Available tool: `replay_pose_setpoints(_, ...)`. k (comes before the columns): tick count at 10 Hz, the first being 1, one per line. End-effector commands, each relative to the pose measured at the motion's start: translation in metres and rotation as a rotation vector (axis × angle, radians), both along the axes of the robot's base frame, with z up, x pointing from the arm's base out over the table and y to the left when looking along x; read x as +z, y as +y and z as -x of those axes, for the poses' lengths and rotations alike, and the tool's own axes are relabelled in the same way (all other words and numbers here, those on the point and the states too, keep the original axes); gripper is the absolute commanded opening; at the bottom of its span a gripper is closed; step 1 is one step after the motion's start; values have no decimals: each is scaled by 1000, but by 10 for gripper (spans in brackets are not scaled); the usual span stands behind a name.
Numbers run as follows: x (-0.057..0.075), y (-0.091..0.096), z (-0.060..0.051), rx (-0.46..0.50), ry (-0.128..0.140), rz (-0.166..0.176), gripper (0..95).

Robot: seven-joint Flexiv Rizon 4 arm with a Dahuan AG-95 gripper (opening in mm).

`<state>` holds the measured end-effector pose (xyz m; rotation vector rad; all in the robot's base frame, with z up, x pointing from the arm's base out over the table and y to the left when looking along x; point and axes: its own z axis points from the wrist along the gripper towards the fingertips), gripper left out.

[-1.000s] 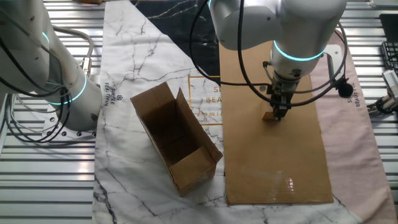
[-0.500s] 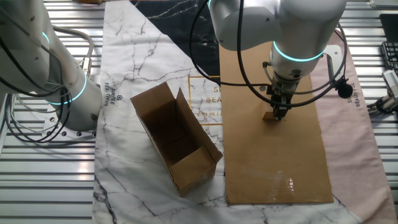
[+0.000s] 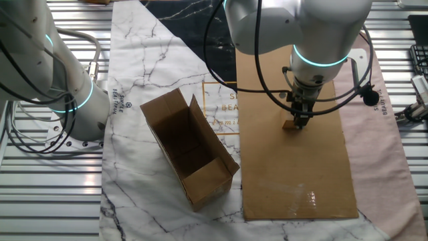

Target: Hold a small block with the gripper and sweep it from left to right on the table

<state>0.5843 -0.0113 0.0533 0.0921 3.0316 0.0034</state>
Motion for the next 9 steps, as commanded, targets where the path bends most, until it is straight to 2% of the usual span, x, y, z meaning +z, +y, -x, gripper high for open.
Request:
replay_pose_setpoints(1, 0, 0, 0, -2, -4, -5, 380)
replay_pose_setpoints(2, 0, 0, 0, -2, -4, -6, 190)
replay_pose_setpoints(9, 0, 0, 0, -3, -4, -8, 190)
